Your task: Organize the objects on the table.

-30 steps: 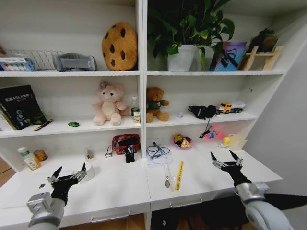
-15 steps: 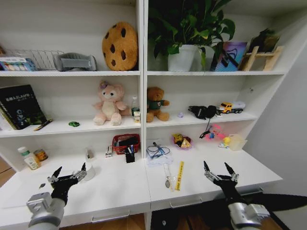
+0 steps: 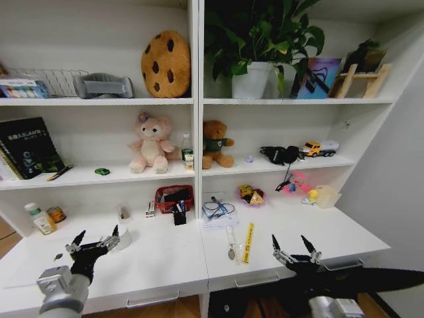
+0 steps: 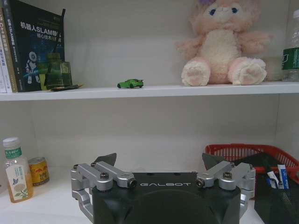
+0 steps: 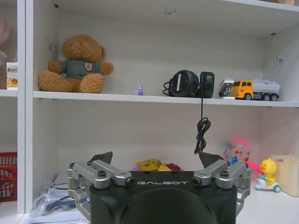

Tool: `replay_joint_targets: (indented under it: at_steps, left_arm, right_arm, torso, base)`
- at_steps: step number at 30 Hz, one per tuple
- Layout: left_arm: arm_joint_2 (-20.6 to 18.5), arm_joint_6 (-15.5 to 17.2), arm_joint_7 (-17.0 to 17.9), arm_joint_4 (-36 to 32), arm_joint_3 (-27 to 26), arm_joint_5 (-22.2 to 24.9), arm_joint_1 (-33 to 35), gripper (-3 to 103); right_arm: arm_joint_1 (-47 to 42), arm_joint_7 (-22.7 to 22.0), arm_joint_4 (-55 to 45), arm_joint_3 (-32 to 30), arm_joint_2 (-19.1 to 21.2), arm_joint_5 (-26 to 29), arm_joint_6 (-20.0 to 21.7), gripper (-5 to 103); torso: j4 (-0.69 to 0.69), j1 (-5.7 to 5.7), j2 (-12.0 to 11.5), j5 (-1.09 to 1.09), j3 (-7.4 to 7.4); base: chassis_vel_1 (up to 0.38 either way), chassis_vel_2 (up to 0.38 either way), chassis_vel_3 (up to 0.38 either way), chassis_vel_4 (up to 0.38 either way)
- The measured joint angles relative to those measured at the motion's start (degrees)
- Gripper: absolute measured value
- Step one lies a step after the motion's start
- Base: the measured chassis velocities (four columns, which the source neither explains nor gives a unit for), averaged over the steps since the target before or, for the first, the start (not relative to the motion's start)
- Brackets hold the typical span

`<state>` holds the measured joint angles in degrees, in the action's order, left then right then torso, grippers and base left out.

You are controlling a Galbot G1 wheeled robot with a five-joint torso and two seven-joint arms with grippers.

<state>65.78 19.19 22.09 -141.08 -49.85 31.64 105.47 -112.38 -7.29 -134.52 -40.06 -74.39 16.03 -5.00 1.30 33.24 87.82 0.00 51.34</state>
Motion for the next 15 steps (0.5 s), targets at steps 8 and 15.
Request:
replay_joint_targets:
  at_steps: [8,15]
  left_arm:
    - [0.0,0.0,0.0,0.0,0.0,0.0,0.0,100]
    - [0.0,0.0,0.0,0.0,0.0,0.0,0.0,100]
  right_arm:
    - [0.14,0.06,0.16,-0.01,0.08,0.05,0.01,100]
    - [0.22,0.09,0.24,-0.03,0.13,0.13,0.02,100]
  torso:
    - [0.0,0.0,0.0,0.0,0.0]
    - [0.0,0.0,0.0,0.01,0.0]
  base:
    - [0.0,0.0,0.0,0.0]
    - [0.06,0.057,-0.051,-0.055]
